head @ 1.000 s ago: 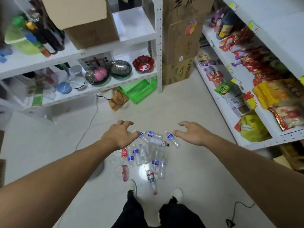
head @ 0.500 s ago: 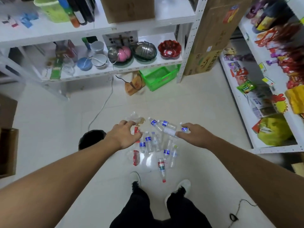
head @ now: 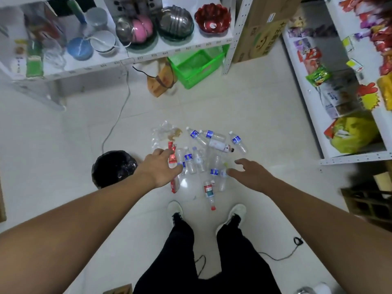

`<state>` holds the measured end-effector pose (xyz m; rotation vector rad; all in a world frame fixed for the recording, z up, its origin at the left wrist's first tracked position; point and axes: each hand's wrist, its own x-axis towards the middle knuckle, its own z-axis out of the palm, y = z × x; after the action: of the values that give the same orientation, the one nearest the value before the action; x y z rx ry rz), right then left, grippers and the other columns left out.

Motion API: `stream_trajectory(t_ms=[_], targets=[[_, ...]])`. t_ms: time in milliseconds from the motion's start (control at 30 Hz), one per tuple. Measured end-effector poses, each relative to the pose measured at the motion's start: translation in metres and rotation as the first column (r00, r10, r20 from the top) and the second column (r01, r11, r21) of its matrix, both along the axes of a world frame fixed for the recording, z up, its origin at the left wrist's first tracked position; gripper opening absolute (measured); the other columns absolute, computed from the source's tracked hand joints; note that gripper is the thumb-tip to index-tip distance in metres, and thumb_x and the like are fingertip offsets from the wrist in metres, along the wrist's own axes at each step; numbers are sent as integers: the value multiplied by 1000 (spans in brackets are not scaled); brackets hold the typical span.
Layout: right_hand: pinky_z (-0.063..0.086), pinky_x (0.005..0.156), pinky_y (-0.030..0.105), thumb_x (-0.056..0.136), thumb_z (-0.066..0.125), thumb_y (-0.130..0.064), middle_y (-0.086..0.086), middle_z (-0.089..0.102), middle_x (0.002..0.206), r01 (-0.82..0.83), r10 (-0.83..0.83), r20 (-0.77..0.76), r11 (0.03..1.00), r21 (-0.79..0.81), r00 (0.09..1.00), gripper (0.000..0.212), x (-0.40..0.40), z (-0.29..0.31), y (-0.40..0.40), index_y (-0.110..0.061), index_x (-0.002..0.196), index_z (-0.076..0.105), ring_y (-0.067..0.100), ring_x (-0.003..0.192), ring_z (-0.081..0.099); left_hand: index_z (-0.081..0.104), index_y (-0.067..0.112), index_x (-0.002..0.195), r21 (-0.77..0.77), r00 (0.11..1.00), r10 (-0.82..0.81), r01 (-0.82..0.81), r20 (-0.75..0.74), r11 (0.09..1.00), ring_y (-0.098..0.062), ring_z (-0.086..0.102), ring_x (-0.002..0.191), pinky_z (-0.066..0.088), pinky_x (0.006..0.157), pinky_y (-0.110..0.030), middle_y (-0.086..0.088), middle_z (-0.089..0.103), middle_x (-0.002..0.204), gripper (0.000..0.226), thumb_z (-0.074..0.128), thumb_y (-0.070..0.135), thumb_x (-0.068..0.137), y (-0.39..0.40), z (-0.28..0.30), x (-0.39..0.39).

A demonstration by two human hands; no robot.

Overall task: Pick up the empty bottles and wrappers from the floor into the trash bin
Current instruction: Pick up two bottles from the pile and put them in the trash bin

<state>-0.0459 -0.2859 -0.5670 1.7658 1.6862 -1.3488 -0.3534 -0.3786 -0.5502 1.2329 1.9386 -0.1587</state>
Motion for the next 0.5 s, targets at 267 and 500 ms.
stream_trajectory(t_ms=[267, 500], targets=[[45, 99, 36, 93, 65, -68, 12, 55, 157, 23, -22, 9, 999, -36, 1000, 76, 57, -60, 13, -31, 158, 53, 27, 141, 58, 41, 37, 161, -56, 996, 91, -90, 16, 994, -30, 47, 145, 46, 109, -45, 3, 40, 164, 74, 56, 67, 95, 12, -60, 57], [41, 93, 33, 93, 66, -64, 10, 61, 149, 20, -16, 42, 995, -97, 999, 74, 91, -126, 18, -29, 157, 54, 24, 134, 61, 42, 38, 159, -119, 990, 142, -138, 24, 983, -29, 49, 143, 49, 105, -47, 5, 42, 163, 78, 51, 70, 88, 12, -134, 105]])
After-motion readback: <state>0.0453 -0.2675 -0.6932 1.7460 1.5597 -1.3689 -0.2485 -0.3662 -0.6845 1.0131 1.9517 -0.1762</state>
